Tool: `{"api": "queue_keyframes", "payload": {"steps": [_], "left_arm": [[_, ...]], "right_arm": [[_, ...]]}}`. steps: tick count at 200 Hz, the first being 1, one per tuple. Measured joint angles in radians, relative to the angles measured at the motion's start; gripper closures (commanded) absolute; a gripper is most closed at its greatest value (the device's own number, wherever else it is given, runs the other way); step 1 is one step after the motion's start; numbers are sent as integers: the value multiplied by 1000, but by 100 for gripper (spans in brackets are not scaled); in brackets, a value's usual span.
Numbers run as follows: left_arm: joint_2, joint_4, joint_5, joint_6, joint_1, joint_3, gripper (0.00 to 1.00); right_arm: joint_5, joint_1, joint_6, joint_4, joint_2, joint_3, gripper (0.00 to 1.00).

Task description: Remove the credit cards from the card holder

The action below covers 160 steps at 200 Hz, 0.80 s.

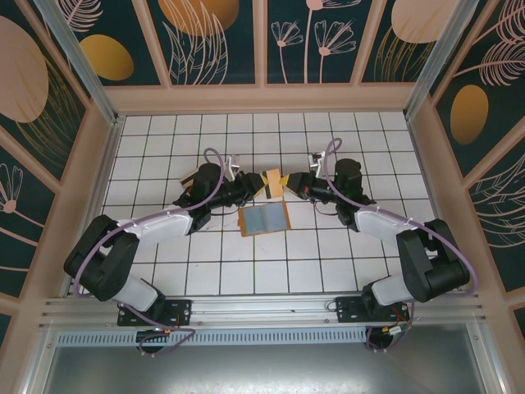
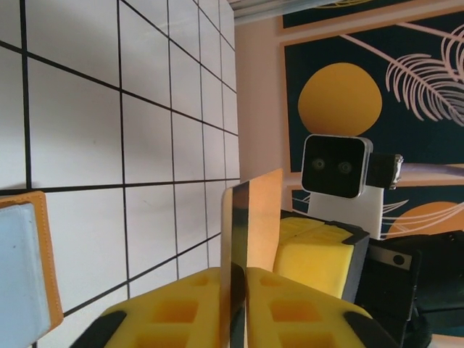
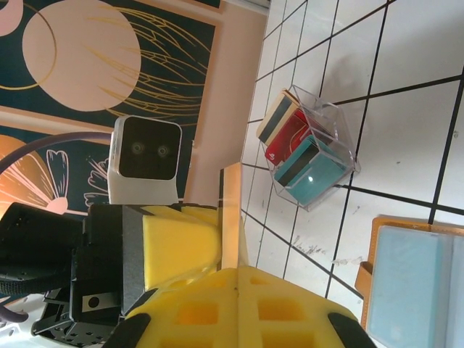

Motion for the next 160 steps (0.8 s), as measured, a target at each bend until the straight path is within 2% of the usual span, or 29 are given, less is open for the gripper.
{"api": "queue_keyframes", "payload": {"steps": [14,36,61,80,123,160], "left_arm": [[0,22,7,-4,2,-2,100],[-4,34,10,2,2,-2,100],[-6,-11,7,31,2,1,100],[-13,-122,-5,95,3,33,100],[-28,-512,-119,356,6,237,100],[-28,-816,-351,610,6,427,100]], "right_arm": [[1,-3,0,-6,0,0,100],[1,-5,0,-11,0,0,62],[1,-5,-27,-27,-1,0,23],[12,-5,-61,-72,-18,1,3],[59,-5,-159,-209,-108,24,1],[103,-5,-223,-282,-174,31,1]]}}
